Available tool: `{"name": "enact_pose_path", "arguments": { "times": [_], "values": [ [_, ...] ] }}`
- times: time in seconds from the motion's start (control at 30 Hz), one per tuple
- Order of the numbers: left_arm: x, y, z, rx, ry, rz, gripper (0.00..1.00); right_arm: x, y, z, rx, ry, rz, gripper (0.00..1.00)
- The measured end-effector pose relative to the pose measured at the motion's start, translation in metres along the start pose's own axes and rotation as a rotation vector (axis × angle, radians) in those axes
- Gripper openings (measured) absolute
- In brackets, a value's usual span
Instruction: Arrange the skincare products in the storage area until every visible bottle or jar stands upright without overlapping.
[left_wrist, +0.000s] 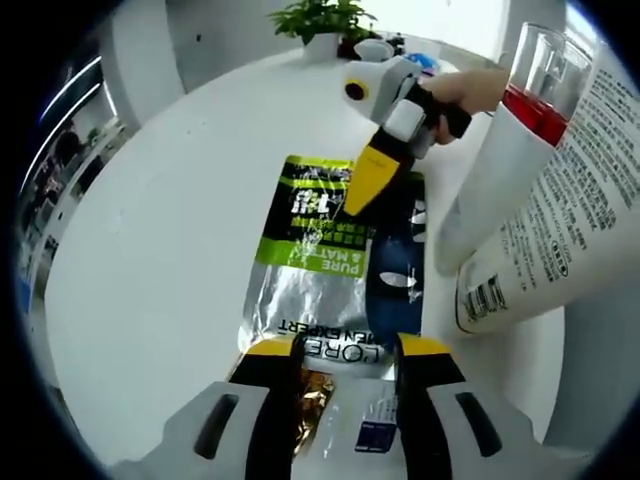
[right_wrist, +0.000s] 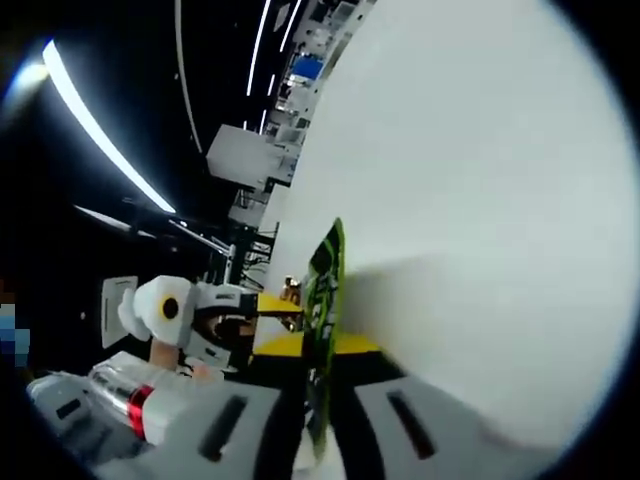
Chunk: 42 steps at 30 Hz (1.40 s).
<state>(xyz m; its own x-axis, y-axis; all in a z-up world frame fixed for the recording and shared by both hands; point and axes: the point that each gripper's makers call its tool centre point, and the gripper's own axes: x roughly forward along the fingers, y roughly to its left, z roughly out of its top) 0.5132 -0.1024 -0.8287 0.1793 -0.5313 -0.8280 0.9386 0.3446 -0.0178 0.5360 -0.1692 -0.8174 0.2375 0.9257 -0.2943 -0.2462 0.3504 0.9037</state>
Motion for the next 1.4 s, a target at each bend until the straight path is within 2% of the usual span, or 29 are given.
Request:
{"name": "enact_pose_path", "arguments": {
  "times": [0.2,0.47,0.53,0.6,0.73,0.87,0.97,1.1,1.23,1.4],
  "values": [
    [0.000,-0.002,0.003,-0.008,-0.017,0.008,0.33,0.000,-0.005,0.003,0.001,-0.010,-0.024,0.03],
    [0.000,-0.002,0.003,-0.009,-0.006,0.014,0.33,-0.001,-0.008,0.007,-0.006,-0.019,-0.036,0.02],
    [-0.001,-0.003,0.003,-0.030,0.006,0.021,0.34,-0.001,-0.006,0.007,-0.005,-0.023,-0.033,0.02],
    [-0.005,-0.005,0.004,-0.020,0.001,0.009,0.37,-0.002,-0.005,0.010,-0.001,-0.033,-0.027,0.02],
    [-0.015,0.001,0.001,-0.002,0.008,0.035,0.39,-0.003,-0.005,0.015,-0.001,-0.047,-0.030,0.02],
    [-0.025,0.008,-0.004,0.007,0.024,0.064,0.40,-0.006,-0.004,0.019,0.001,-0.068,-0.028,0.02],
    [-0.027,0.012,-0.019,0.028,0.085,0.081,0.41,-0.006,-0.003,0.020,-0.003,-0.071,-0.031,0.02],
    [-0.023,0.013,-0.031,0.028,0.118,0.079,0.40,-0.009,-0.001,0.022,-0.004,-0.089,-0.031,0.02],
    [-0.023,0.013,-0.027,0.000,0.105,0.056,0.38,-0.015,0.001,0.025,-0.007,-0.104,-0.029,0.02],
    [-0.022,0.012,-0.030,-0.028,0.109,0.031,0.38,-0.028,0.005,0.035,-0.016,-0.155,-0.037,0.02]
  ]
}}
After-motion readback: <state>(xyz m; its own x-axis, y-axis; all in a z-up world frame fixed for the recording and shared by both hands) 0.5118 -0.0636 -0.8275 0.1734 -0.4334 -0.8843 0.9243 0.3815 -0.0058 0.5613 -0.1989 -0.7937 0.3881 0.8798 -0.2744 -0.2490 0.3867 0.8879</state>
